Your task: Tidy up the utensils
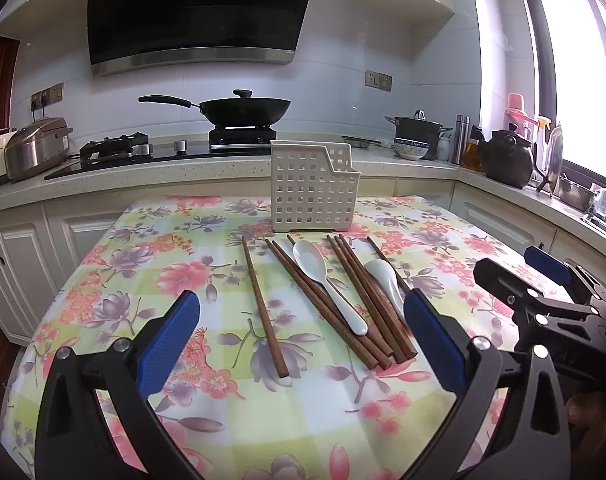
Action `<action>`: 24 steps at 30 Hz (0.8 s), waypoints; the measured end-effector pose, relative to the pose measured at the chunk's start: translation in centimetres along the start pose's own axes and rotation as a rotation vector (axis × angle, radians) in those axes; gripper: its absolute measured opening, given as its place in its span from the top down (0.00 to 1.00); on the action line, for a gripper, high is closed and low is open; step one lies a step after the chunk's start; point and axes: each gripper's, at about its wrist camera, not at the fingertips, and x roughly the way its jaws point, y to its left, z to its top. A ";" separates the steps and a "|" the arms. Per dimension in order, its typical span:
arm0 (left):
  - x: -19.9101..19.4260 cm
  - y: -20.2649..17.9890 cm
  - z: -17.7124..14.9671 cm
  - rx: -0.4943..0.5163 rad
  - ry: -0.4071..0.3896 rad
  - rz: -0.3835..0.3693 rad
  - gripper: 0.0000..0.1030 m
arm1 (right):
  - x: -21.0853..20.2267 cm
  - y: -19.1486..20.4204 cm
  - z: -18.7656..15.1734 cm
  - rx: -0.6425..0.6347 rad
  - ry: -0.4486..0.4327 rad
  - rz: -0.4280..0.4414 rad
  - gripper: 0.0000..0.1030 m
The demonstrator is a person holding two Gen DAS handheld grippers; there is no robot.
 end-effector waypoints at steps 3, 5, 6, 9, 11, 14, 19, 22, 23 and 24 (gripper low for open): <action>-0.1 0.1 0.1 -0.003 -0.002 0.002 0.04 | -0.1 0.1 0.1 -0.005 -0.002 0.008 0.07; -0.1 0.2 0.2 -0.005 -0.003 0.002 0.04 | -0.2 0.3 0.1 -0.011 -0.004 0.009 0.07; -0.1 0.2 0.2 -0.004 -0.004 0.004 0.04 | -0.2 0.3 0.1 -0.011 -0.003 0.011 0.07; -0.2 0.0 0.2 -0.004 -0.004 0.005 0.04 | -0.2 0.2 0.1 -0.010 -0.003 0.011 0.07; -0.1 0.1 0.2 -0.004 -0.004 0.004 0.04 | -0.3 0.2 0.2 -0.008 -0.003 0.011 0.07; -0.1 0.1 0.2 -0.006 -0.003 0.005 0.04 | -0.3 0.2 0.2 -0.010 -0.002 0.011 0.07; -0.1 0.2 0.2 -0.011 -0.005 0.009 0.04 | -0.3 0.0 0.1 -0.005 -0.003 0.008 0.07; -0.1 0.4 0.2 -0.015 -0.004 0.011 0.04 | -0.3 -0.1 0.1 -0.004 -0.003 0.007 0.07; -0.1 0.4 0.2 -0.015 -0.005 0.011 0.04 | -0.4 -0.1 0.1 -0.006 -0.003 0.006 0.07; -0.1 0.4 0.3 -0.014 -0.005 0.011 0.04 | -0.4 -0.2 0.1 -0.007 -0.003 0.007 0.07</action>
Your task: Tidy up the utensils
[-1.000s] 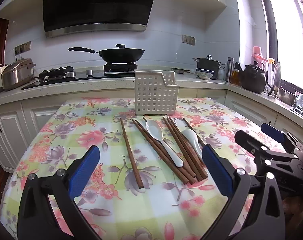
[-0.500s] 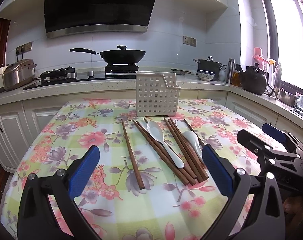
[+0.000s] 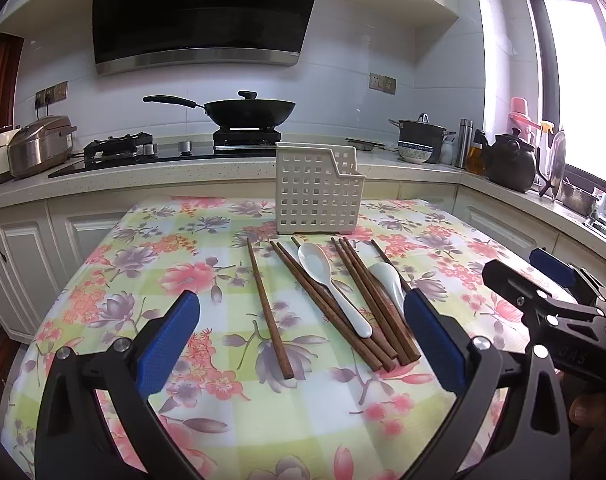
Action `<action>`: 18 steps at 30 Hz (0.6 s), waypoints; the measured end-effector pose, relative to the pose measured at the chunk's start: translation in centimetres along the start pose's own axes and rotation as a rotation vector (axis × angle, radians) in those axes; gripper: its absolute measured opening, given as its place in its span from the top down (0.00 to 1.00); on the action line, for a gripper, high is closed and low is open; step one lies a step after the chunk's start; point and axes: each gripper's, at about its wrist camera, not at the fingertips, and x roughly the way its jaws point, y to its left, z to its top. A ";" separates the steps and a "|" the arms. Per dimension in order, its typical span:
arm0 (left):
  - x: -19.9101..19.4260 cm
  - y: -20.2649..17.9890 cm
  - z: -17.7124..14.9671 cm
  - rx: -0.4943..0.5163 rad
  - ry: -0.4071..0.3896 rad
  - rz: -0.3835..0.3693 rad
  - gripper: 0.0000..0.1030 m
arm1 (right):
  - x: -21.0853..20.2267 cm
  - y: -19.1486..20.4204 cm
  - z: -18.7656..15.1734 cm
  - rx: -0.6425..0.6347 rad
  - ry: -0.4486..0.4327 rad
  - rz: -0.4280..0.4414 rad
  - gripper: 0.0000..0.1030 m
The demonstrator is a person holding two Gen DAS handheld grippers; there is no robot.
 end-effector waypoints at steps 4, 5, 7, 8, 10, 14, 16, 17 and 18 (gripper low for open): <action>0.0 0.1 0.0 -0.002 0.001 0.000 0.04 | -0.1 -0.2 0.1 -0.003 0.002 -0.001 0.07; 0.0 0.1 0.0 -0.002 0.002 0.000 0.04 | -0.1 -0.2 0.1 -0.002 0.001 -0.002 0.07; 0.0 0.0 0.0 -0.002 0.002 0.000 0.04 | 0.0 -0.3 0.1 0.001 0.004 -0.003 0.07; 0.0 0.1 0.1 -0.003 0.001 -0.001 0.04 | 0.0 -0.3 0.1 0.001 0.004 -0.001 0.07; 0.0 0.0 0.0 0.000 0.001 0.000 0.04 | 0.0 -0.2 0.1 0.001 0.004 -0.003 0.07; 0.0 0.1 0.1 0.000 0.000 0.000 0.04 | 0.0 -0.2 0.1 0.000 0.004 -0.002 0.07; 0.0 0.0 0.1 0.000 -0.002 0.001 0.04 | 0.0 -0.2 0.1 0.001 0.005 -0.003 0.07; -0.1 0.0 0.1 0.000 -0.002 0.001 0.04 | 0.0 -0.3 0.1 0.000 0.005 -0.003 0.07; -0.1 0.0 0.1 -0.001 -0.003 0.000 0.04 | 0.0 -0.3 0.1 -0.001 0.004 -0.003 0.07</action>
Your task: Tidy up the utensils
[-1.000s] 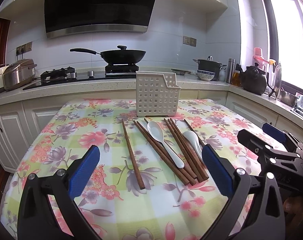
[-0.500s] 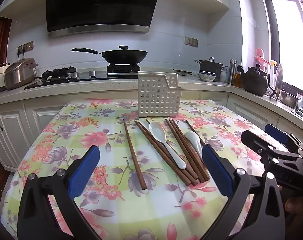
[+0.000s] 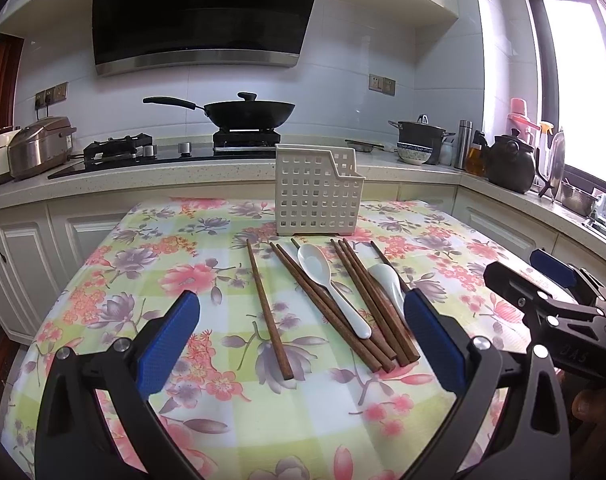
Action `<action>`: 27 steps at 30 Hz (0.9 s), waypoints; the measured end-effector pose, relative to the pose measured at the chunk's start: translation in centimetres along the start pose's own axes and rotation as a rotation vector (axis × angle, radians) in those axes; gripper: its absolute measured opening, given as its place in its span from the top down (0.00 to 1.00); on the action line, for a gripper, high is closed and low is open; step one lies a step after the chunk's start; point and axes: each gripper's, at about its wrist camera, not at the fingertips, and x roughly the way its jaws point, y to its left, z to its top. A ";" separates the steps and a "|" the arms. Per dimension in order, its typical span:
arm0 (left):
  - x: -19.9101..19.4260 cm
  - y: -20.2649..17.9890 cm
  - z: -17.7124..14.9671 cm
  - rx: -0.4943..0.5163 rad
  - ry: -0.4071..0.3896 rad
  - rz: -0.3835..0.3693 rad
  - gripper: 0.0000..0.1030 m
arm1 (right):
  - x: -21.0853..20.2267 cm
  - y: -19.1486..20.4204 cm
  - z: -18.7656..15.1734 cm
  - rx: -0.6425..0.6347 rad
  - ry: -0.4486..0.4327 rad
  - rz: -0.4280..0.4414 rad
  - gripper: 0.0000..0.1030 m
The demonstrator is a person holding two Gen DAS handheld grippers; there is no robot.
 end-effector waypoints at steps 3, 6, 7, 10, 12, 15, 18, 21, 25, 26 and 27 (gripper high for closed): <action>0.0 0.0 0.0 0.001 0.001 0.000 0.04 | 0.0 0.0 0.0 0.002 -0.001 0.000 0.07; 0.0 0.0 0.0 0.002 0.003 -0.002 0.04 | 0.1 0.1 0.0 0.000 0.000 0.000 0.07; 0.0 -0.1 0.0 0.002 0.003 -0.003 0.04 | 0.1 0.0 0.0 0.000 0.000 0.001 0.07; 0.0 -0.1 0.1 0.001 0.002 -0.003 0.04 | 0.1 0.0 0.0 0.002 0.000 0.002 0.07; 0.0 -0.1 0.1 0.000 0.003 -0.004 0.04 | 0.0 0.0 0.0 0.001 0.000 0.002 0.07; 0.0 -0.2 0.1 0.000 0.003 -0.004 0.04 | 0.0 -0.1 0.0 0.002 0.001 0.002 0.07; 0.0 -0.1 0.1 0.000 0.002 -0.004 0.04 | 0.1 0.0 0.0 0.002 0.000 0.002 0.07; 0.0 -0.1 0.1 0.000 0.003 -0.004 0.04 | 0.1 -0.1 0.0 0.002 0.000 0.001 0.07; 0.0 -0.1 0.1 -0.002 0.004 -0.005 0.04 | 0.0 -0.1 -0.1 -0.003 0.004 -0.002 0.07; 0.0 0.1 0.3 -0.012 0.010 -0.011 0.04 | 0.0 -0.3 0.0 0.001 0.014 -0.008 0.07; 0.1 0.7 0.5 -0.034 0.023 -0.017 0.04 | 0.2 -0.4 0.0 0.008 0.028 -0.014 0.07</action>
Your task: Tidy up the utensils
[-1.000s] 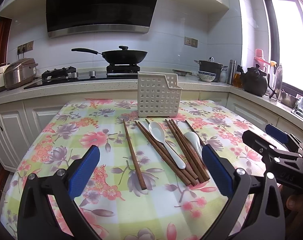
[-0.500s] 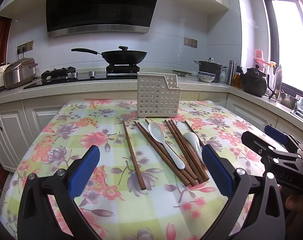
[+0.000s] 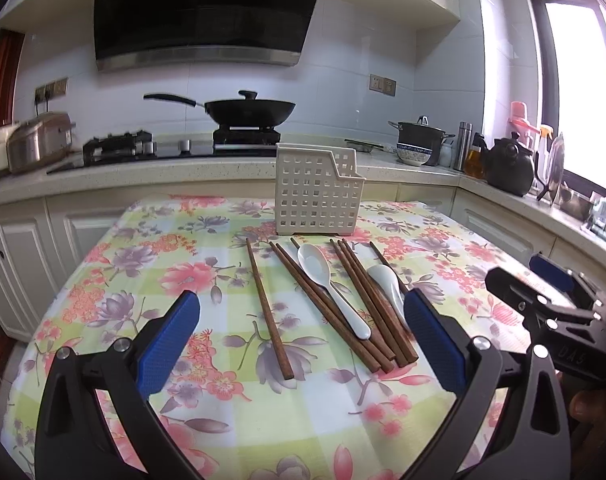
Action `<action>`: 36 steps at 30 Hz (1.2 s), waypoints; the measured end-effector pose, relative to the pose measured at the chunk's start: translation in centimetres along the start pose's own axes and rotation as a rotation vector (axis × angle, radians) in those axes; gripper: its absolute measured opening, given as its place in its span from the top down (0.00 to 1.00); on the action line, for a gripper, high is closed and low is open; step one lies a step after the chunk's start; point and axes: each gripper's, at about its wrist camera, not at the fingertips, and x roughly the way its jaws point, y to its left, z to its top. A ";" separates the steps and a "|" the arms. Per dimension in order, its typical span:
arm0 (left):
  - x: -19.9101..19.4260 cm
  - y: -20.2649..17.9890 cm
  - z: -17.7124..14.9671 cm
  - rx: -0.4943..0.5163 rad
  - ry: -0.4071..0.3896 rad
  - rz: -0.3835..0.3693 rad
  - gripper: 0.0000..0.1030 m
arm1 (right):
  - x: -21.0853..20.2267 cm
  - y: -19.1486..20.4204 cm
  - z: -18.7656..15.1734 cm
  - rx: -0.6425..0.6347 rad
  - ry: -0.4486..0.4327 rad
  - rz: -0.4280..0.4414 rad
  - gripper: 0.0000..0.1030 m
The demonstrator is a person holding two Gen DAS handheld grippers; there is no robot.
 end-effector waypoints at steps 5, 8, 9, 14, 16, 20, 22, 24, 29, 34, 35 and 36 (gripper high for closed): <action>1.5 3.1 1.5 -0.075 0.127 0.013 0.08 | 3.1 -2.3 0.8 0.084 0.231 -0.027 0.07; 3.6 4.7 2.1 -0.127 0.246 -0.020 0.22 | 6.1 -2.9 1.1 0.110 0.385 -0.008 0.07; 4.6 4.9 2.4 -0.132 0.281 -0.039 0.27 | 7.1 -3.0 1.2 0.128 0.422 0.003 0.07; 10.6 4.7 3.0 -0.079 0.432 -0.091 0.46 | 11.8 -3.0 1.6 0.173 0.541 0.022 0.08; 13.0 4.8 3.0 -0.080 0.482 -0.089 0.57 | 13.6 -2.8 1.8 0.162 0.571 0.012 0.11; 17.6 5.0 3.7 -0.046 0.538 -0.049 0.62 | 16.9 -2.7 2.8 0.142 0.630 0.013 0.19; 18.9 4.8 4.0 -0.031 0.550 -0.039 0.64 | 18.5 -2.8 3.4 0.132 0.649 0.010 0.22; 19.9 4.8 4.3 -0.008 0.559 -0.024 0.64 | 19.8 -2.8 3.7 0.117 0.662 -0.001 0.24; 21.7 4.9 4.6 0.032 0.578 -0.008 0.64 | 22.0 -3.0 4.0 0.106 0.690 -0.020 0.28; 22.6 4.8 4.0 0.051 0.608 -0.017 0.64 | 23.7 -3.0 4.0 0.091 0.720 -0.048 0.42; 22.5 4.7 3.9 0.065 0.602 -0.012 0.64 | 24.0 -3.1 3.9 0.090 0.730 -0.044 0.42; 22.5 4.5 3.8 0.079 0.599 -0.008 0.64 | 24.1 -2.9 3.8 0.072 0.727 -0.049 0.42</action>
